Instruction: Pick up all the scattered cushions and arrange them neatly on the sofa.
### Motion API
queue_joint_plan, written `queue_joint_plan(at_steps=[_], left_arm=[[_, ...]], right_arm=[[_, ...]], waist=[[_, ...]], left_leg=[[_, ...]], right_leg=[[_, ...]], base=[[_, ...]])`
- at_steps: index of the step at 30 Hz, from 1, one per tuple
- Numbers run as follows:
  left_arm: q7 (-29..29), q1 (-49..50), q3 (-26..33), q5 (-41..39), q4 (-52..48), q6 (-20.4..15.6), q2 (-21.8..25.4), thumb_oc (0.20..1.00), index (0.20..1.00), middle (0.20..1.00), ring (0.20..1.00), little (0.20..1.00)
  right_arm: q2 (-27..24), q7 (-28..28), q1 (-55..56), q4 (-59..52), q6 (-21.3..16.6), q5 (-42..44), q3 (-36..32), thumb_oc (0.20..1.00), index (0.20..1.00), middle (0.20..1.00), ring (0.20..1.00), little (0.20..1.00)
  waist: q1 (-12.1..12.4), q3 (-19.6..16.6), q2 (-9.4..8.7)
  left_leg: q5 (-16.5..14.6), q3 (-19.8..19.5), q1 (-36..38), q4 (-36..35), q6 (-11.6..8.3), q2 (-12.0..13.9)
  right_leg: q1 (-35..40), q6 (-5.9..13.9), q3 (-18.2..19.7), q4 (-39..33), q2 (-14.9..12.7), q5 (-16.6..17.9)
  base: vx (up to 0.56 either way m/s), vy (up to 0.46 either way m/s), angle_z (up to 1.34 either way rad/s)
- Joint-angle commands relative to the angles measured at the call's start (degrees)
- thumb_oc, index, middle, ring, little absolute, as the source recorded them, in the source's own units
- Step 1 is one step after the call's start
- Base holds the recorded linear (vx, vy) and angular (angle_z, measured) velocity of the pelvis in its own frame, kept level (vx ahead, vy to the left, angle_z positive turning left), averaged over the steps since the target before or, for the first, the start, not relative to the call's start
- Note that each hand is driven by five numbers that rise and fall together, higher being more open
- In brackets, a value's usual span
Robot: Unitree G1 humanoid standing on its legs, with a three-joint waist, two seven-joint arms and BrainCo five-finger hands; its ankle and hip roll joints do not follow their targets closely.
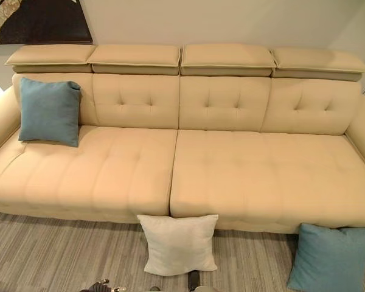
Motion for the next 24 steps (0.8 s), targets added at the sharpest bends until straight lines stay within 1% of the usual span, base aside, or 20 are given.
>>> queue_joint_plan(at_steps=[1, 6, 7, 9, 10, 11, 14, 16, 20, 24], left_arm=[[0.6, -3.9, 2.7, 1.2, 1.8, -0.6, -0.2, 1.0, 1.0, 1.0, 1.0, 1.0], [0.6, -4.1, 3.4, 0.8, 1.6, -0.5, 0.0, 1.0, 1.0, 1.0, 1.0, 1.0], [0.8, -4.2, 3.4, 0.8, 1.5, -0.6, 0.5, 1.0, 1.0, 1.0, 1.0, 1.0], [1.0, -4.6, 3.6, 0.8, 1.1, -0.7, 1.0, 1.0, 1.0, 1.0, 1.0, 1.0], [1.0, -4.6, 3.6, 0.8, 1.1, -0.7, 1.0, 1.0, 1.0, 1.0, 1.0, 1.0], [0.9, -4.7, 3.6, 0.8, 1.0, -0.8, 1.2, 1.0, 1.0, 1.0, 1.0, 1.0], [1.1, -4.4, 3.5, 0.9, 1.4, -1.1, 1.4, 1.0, 1.0, 1.0, 1.0, 1.0], [1.1, -4.4, 3.3, 1.1, 1.6, -1.2, 1.3, 1.0, 1.0, 1.0, 1.0, 1.0], [1.0, -4.6, 3.6, 0.8, 0.9, -1.2, 1.0, 1.0, 1.0, 1.0, 1.0, 1.0], [1.2, -5.3, 5.2, -0.9, -1.6, -1.4, 0.7, 1.0, 1.0, 1.0, 1.0, 1.0]], right_arm=[[-0.4, -0.2, -4.3, 1.2, -0.5, -0.3, 1.9, 1.0, 1.0, 1.0, 1.0, 1.0], [0.1, 0.1, -5.6, 0.6, -0.4, -0.8, 3.0, 1.0, 1.0, 1.0, 1.0, 1.0], [0.1, 0.3, -5.9, 0.3, -0.5, -0.8, 3.4, 1.0, 1.0, 1.0, 1.0, 1.0], [0.0, 0.3, -5.9, 0.4, -0.7, -0.3, 3.2, 1.0, 1.0, 1.0, 1.0, 1.0], [0.0, 0.3, -5.9, 0.4, -0.7, -0.3, 3.2, 1.0, 1.0, 1.0, 1.0, 1.0], [-0.1, 0.2, -5.7, 0.4, -0.8, -0.1, 3.1, 1.0, 1.0, 1.0, 1.0, 1.0], [-0.3, -0.2, -5.7, 0.3, -1.0, -0.1, 3.1, 1.0, 1.0, 1.0, 1.0, 1.0], [-0.5, -0.1, -5.5, 0.0, -0.8, 0.4, 2.8, 1.0, 1.0, 1.0, 1.0, 1.0], [-0.9, -0.2, -5.2, -0.2, -1.0, 0.6, 2.9, 1.0, 1.0, 1.0, 1.0, 1.0], [-1.7, -0.6, -5.6, -1.2, -1.4, 1.2, 2.1, 1.0, 1.0, 1.0, 1.0, 1.0]], waist=[[1.4, 1.7, -1.36], [2.5, 2.6, -1.01], [2.6, 2.8, -0.84], [2.6, 2.6, -0.42], [2.6, 2.6, -0.42], [2.8, 2.5, -0.5], [3.2, 1.8, -1.13], [2.8, 1.5, -1.4], [2.7, 1.4, -1.3], [2.5, 1.8, -1.02]], left_leg=[[-2.9, -2.1, -1.3, 2.0, -1.06, -1.4], [-2.4, -2.6, -2.1, 2.2, 0.0, -2.1], [-1.9, -2.9, -2.1, 1.7, 0.17, -2.4], [-1.8, -3.3, -2.2, 1.4, 0.09, -2.2], [-1.8, -3.3, -2.2, 1.4, 0.09, -2.2], [-1.9, -3.2, -2.5, 1.5, 0.03, -2.2], [-1.8, -3.6, -2.9, 1.2, -0.68, -2.2], [-1.9, -3.9, -2.5, 0.7, -1.07, -2.2], [-1.9, -4.3, -2.3, 0.3, -1.23, -2.2], [-1.7, -4.7, -3.0, 0.3, -1.52, -2.1]], right_leg=[[2.4, 4.02, 3.3, 5.1, -0.8, 0.1], [-1.5, 5.24, 3.8, 10.4, -1.0, 0.5], [-2.3, 5.25, 3.4, 11.6, -1.2, 0.2], [-1.6, 4.8, 3.3, 12.1, -1.4, -0.8], [-1.6, 4.8, 3.3, 12.1, -1.4, -0.8], [-0.5, 4.74, 3.0, 11.2, -1.7, -1.5], [0.4, 4.63, 2.3, 7.5, -2.2, -1.0], [1.8, 4.37, 1.7, 4.9, -2.1, -0.7], [2.5, 4.16, 1.3, 3.7, -2.0, -0.7], [2.4, 3.87, 0.6, 3.5, -1.9, -1.2]], base=[[-0.02, 0.127, -0.3], [-0.05, 0.115, -0.42], [-0.05, 0.09, -0.72], [-0.02, 0.029, -0.28], [-0.01, -0.018, -0.06], [-0.01, -0.029, -0.05], [0.01, -0.086, 0.09], [0.07, -0.11, 0.13], [0.04, -0.061, 0.12], [0.02, -0.043, 0.1]])
